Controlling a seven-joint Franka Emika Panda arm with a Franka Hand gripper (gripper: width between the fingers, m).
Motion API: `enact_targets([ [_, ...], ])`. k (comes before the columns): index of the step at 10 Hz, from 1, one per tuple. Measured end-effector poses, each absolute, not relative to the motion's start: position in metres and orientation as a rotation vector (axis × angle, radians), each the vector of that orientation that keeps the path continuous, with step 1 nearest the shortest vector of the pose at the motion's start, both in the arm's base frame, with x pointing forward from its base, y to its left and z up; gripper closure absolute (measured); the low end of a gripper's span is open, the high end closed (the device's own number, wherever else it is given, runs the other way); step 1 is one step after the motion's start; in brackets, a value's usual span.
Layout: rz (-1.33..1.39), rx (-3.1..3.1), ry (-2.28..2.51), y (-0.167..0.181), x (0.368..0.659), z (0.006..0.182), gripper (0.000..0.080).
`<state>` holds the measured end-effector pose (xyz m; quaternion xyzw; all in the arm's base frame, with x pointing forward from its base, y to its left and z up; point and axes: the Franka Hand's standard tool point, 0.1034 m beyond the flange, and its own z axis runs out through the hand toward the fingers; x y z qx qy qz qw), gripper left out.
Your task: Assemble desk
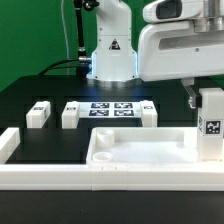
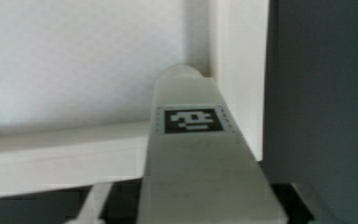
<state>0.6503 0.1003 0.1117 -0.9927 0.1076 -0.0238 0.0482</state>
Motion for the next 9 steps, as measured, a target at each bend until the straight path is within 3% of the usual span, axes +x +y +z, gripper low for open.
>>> enact_targets([
  [6,0.091,-2.433,1.736,0.107,0.649,0.11,0.0508],
  [9,0.125,-2.283,1.911,0.111,0.648,0.108,0.0508],
])
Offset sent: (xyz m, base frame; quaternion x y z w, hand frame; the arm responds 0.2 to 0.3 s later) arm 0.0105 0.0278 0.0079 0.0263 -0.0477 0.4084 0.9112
